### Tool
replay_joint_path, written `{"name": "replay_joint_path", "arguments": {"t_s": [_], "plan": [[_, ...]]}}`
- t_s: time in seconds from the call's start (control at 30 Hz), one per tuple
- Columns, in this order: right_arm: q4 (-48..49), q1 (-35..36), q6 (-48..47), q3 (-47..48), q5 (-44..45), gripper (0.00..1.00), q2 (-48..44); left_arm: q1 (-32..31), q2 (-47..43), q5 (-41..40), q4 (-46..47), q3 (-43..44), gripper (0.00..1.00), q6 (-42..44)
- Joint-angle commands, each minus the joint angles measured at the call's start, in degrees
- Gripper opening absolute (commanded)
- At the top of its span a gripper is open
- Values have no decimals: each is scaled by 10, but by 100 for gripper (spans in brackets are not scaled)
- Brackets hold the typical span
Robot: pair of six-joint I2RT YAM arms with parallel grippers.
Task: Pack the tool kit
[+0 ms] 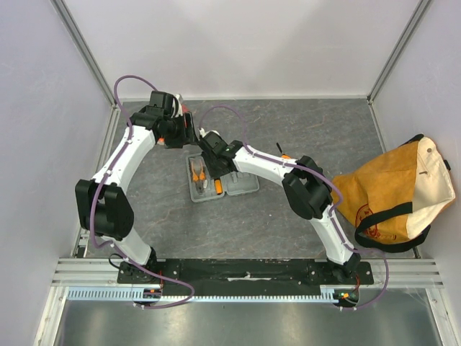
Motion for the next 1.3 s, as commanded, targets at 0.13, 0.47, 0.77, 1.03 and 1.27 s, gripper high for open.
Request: {"name": "replay_joint_path", "arguments": {"t_s": [0.13,0.47,0.77,1.03,1.27], "plan": [[-5,2,20,-4,34,44,-26,2,21,25,9,29,67,-25],[47,1,32,-57,67,32,-85,2,69,102,55,43,43,-60],[110,-5,62,-133,53,25,-124,-19,163,100,98,59,28,-119],[139,-16,69,-153,0,25,-124,-61,229,52,107,78,22,-130],[141,-17,78,-150,-31,25,-109,-72,231,-17,87,82,14,-116]]}}
